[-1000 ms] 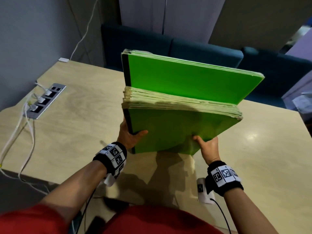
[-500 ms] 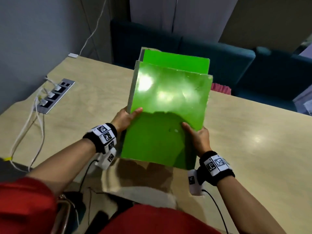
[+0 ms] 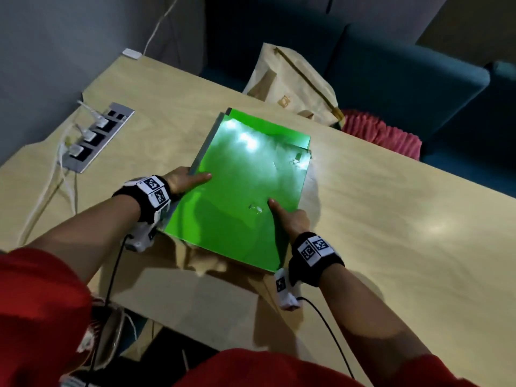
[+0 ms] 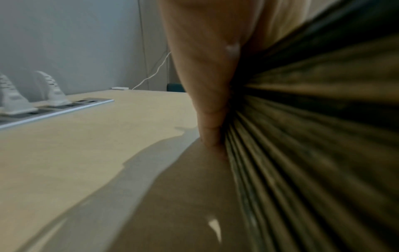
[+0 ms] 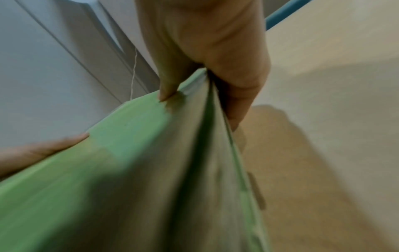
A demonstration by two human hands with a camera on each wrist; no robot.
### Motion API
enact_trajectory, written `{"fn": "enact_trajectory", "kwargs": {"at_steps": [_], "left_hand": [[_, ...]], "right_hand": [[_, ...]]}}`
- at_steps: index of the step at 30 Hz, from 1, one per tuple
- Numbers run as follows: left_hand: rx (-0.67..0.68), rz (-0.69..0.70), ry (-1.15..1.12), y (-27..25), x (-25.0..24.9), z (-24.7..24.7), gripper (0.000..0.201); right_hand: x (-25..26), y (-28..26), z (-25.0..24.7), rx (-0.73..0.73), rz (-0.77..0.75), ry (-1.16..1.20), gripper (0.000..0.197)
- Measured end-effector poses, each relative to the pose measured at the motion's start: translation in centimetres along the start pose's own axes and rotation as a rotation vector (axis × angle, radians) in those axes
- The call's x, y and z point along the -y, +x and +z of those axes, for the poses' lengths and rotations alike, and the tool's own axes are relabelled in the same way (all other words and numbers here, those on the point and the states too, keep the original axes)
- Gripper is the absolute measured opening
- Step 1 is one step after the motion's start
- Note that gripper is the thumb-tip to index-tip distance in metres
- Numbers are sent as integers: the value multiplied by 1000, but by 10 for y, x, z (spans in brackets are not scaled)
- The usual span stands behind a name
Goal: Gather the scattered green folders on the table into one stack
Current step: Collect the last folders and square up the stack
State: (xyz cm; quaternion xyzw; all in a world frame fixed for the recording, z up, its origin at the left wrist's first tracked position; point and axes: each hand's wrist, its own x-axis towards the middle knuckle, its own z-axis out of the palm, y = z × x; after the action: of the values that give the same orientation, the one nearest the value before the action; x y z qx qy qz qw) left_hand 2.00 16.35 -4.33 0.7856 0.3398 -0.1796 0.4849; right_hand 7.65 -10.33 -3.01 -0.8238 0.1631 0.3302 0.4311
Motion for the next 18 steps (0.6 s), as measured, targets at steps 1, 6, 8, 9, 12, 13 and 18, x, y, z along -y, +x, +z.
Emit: {"fn": "enact_trajectory", "kwargs": {"at_steps": [1,6,8,9,12,13,18], "left_hand": [[-3,-9,58,-3,-5,-3,68],[-40,-72,460,-9,-25,-17,55],[-63,-81,547,-10,-32,-19,52],[-61,-87,560,-12,-36,-18,53],[-102,-65,581,-9,-31,-14,54],[-116,-63,585,-14,-33,-11,55],[-126,-23,566,-20,-35,-7,61]], "right_hand": [[2,2,1,5,-4,-27,64],[1,0,14,-76,-40,-173,90],[3,-2,15,-91,-67,-248,85],[5,-4,15,-91,-78,-304,81],[11,-5,10,-118,-120,-459,77],[13,-7,7,-126,-130,-486,78],[19,-12,-2,-44,-130,-446,93]]}}
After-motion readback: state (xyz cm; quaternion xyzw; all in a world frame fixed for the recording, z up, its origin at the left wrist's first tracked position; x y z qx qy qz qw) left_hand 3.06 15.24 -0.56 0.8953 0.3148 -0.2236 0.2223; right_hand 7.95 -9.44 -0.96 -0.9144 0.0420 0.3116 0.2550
